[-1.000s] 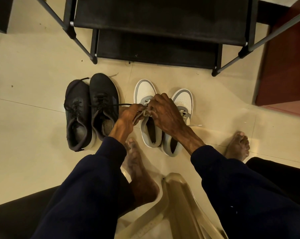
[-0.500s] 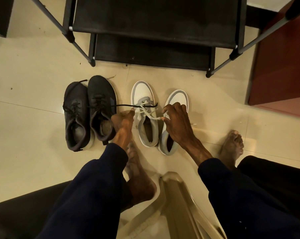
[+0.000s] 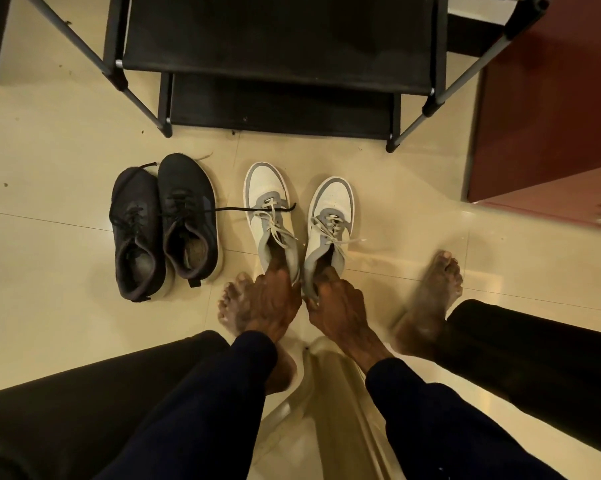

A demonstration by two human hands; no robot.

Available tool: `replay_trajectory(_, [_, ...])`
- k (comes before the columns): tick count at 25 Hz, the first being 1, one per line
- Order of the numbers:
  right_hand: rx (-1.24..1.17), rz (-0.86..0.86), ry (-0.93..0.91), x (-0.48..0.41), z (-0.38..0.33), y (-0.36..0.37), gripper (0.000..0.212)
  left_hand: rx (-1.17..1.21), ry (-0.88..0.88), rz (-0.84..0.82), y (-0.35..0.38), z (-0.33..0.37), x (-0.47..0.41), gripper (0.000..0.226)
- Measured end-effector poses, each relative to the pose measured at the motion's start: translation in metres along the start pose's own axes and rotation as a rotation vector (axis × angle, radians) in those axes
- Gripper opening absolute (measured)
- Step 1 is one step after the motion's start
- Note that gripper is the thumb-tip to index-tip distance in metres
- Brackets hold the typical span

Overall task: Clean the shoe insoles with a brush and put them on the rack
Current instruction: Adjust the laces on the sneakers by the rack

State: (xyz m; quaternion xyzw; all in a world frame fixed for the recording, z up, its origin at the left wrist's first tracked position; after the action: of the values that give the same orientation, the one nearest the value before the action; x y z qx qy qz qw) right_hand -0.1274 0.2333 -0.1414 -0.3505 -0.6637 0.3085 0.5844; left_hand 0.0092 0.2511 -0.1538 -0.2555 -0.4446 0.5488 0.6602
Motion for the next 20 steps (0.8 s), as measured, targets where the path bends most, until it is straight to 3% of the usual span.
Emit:
replay_trajectory(4, [0.072, -0.045, 0.025, -0.01, -0.004, 0.024, 0.038, -0.051, -0.047, -0.153, 0.009, -0.006, -0.007, 0.024])
replay_trajectory(7, [-0.007, -0.007, 0.023, -0.009, -0.001, 0.023, 0.022, -0.067, -0.02, -0.097, 0.001, -0.001, -0.003, 0.014])
replay_trajectory(14, [-0.051, 0.204, -0.051, 0.033, 0.01, -0.048, 0.029, -0.228, 0.001, -0.064, -0.037, 0.013, 0.032, 0.039])
replay_trajectory(20, [-0.067, 0.375, -0.05, 0.055, 0.001, -0.159, 0.032, -0.161, 0.183, 0.201, -0.137, 0.087, 0.014, 0.026])
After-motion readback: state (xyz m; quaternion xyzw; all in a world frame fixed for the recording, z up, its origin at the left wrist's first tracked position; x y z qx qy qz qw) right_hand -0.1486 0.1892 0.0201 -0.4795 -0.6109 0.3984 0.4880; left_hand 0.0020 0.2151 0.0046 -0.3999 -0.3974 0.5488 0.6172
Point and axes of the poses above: each hand's wrist, its own x-axis away from the middle knuckle, its own y-axis out of the palm, z = x × y, the point moved 4 cm from there along -x, towards the middle knuckle, and after that the axes turned 15 degrees about y, right-handed, at the moved point
